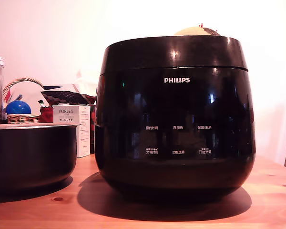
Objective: Open the rice cooker by pressing the large metal button on the top of its lid with medium force
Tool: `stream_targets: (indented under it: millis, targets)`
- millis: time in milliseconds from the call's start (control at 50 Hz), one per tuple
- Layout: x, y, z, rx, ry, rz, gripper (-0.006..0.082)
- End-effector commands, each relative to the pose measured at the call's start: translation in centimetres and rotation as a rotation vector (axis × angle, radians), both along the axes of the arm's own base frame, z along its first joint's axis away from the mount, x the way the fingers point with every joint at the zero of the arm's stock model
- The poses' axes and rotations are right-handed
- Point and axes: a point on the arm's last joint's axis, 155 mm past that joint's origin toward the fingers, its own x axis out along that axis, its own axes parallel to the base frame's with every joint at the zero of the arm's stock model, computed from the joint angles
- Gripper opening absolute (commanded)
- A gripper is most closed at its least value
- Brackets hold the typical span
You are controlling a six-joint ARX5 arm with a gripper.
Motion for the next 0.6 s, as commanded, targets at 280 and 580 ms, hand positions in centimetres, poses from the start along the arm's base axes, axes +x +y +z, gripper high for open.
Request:
stream_targets:
  millis: [280, 580]
  targets:
    - [2.1, -3.3, 0.6, 0.149, -0.010, -0.126, -0.0019]
    - [5.0, -9.2, 2.3, 0.268, -0.098, -0.248, -0.0019]
